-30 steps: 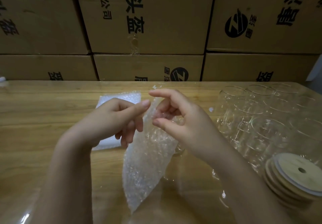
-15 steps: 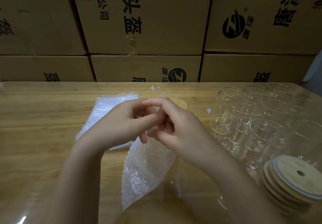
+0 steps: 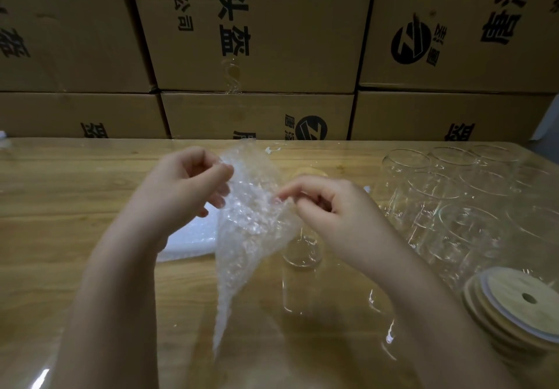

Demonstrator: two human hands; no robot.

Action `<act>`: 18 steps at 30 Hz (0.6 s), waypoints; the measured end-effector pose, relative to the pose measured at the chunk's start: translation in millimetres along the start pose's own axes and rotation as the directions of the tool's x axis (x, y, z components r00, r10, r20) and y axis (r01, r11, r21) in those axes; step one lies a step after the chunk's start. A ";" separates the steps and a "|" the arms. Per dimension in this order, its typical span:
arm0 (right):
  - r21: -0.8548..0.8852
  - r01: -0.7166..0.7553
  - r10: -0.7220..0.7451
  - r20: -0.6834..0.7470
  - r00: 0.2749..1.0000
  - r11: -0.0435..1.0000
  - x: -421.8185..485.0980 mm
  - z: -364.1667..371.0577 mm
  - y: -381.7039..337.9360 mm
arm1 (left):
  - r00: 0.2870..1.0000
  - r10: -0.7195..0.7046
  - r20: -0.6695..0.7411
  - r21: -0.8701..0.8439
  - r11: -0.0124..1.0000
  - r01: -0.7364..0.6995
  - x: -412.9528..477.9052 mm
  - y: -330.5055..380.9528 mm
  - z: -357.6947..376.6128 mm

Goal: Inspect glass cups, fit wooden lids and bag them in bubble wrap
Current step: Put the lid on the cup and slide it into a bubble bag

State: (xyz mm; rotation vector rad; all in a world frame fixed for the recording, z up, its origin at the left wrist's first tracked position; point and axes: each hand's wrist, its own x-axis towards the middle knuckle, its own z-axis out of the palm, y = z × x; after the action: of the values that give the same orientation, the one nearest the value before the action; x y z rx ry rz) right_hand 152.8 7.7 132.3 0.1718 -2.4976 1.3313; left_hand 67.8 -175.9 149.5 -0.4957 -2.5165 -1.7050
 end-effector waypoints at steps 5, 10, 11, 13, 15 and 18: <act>-0.367 -0.092 0.083 -0.042 0.996 0.926 -6.9 -3.7 -6.3 | 0.965 0.066 -0.254 0.063 0.997 -0.051 -1.7 3.8 0.7; -0.473 -0.077 0.069 -0.034 0.997 0.878 -13.4 -5.3 -15.6 | 0.956 0.169 -0.239 0.078 0.985 -0.155 -13.2 21.2 10.3; -0.341 -0.055 0.036 -0.062 0.997 0.938 -13.3 -4.9 -18.0 | 0.963 0.178 -0.203 0.074 0.983 -0.167 -16.2 25.0 13.5; -0.071 -0.001 -0.008 -0.131 0.991 0.997 -12.0 -4.6 -23.9 | 0.971 0.203 -0.124 0.097 0.977 -0.192 -21.3 31.0 19.3; 0.135 0.019 -0.006 -0.097 0.995 0.991 -11.2 -4.7 -25.0 | 0.966 0.250 -0.057 0.161 0.958 -0.239 -26.8 35.5 25.4; 0.321 -0.049 0.039 0.037 0.999 0.946 -8.5 -6.5 -20.2 | 0.940 0.339 -0.041 0.179 0.928 -0.326 -35.5 44.3 32.8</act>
State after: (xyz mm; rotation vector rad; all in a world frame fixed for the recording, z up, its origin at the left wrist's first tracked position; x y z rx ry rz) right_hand 167.2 1.4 149.0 0.2095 -2.3018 1.7622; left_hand 118.8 -139.1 168.3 -0.7795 -2.3344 -1.3485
